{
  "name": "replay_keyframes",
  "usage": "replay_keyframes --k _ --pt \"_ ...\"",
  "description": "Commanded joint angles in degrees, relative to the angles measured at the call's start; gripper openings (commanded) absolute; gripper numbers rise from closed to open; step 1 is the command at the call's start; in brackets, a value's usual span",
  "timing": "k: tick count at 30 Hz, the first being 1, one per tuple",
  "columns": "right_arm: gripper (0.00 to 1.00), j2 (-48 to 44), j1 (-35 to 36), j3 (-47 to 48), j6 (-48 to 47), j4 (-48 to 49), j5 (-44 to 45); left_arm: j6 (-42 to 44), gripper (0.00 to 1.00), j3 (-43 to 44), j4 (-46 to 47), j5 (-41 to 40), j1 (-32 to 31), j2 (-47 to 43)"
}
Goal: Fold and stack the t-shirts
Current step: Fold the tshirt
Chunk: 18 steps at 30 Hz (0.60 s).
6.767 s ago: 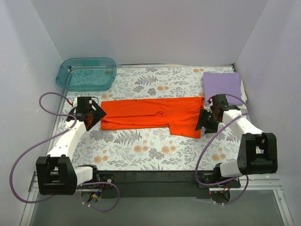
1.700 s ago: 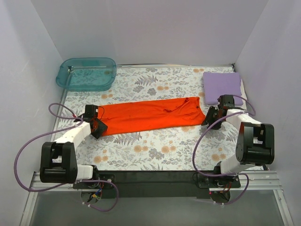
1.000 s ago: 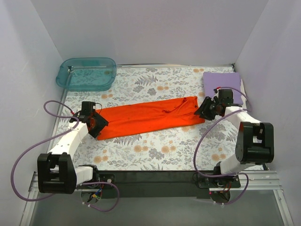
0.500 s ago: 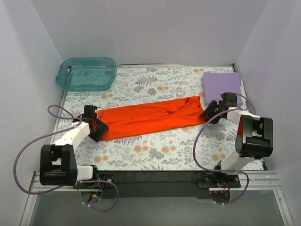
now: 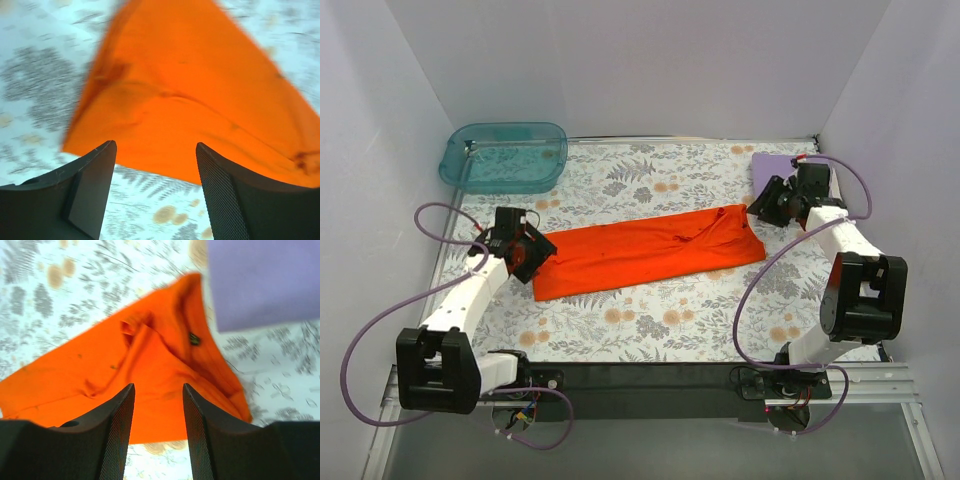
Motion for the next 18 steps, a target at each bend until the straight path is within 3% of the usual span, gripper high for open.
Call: replay_keyframes --k 1,8,18 --pt "0.43 1.34 1.59 5.81 -1.68 0.44 -3.34 -1.21 0.61 8.13 1.40 2.80 -4.44 2.17" --pt "0.43 7.49 5.36 10.74 0.69 1.49 -2.55 -15.36 0.61 22.99 3.59 4.65 -20.68 17.54" --pt "0.42 12.85 5.90 13.38 1.48 2.99 -3.34 -26.71 0.55 42.42 8.08 5.53 -31.25 39.60"
